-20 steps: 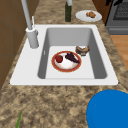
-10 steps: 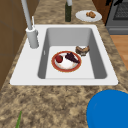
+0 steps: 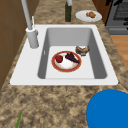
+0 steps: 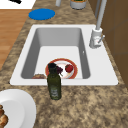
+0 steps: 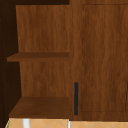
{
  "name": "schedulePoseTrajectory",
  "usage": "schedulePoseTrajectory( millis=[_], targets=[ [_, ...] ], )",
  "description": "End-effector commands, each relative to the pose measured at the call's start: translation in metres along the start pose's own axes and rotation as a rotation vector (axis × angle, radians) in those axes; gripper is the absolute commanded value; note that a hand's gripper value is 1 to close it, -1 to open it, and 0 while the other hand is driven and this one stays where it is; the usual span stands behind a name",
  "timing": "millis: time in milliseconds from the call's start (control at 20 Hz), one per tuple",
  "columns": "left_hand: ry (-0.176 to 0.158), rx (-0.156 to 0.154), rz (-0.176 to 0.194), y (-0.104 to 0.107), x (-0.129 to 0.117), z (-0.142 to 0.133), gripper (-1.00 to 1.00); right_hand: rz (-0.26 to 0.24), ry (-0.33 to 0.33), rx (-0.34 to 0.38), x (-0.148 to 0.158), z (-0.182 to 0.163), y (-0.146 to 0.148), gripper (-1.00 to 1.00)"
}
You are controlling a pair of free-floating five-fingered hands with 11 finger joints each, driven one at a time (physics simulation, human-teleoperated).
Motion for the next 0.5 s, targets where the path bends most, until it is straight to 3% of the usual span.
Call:
schedulePoseTrajectory(
  millis=[0,450],
  targets=[
    [0.021,-0.101,-0.003,-0.002,-0.019,-0.011,-1.0,0.0,0.0,0.0,0.0,0.0,0.0,0.0],
    [0.038,-0.092,0.0,-0.017,-0.044,-0.049,-1.0,0.0,0.0,0.0,0.0,0.0,0.0,0.0]
  ],
)
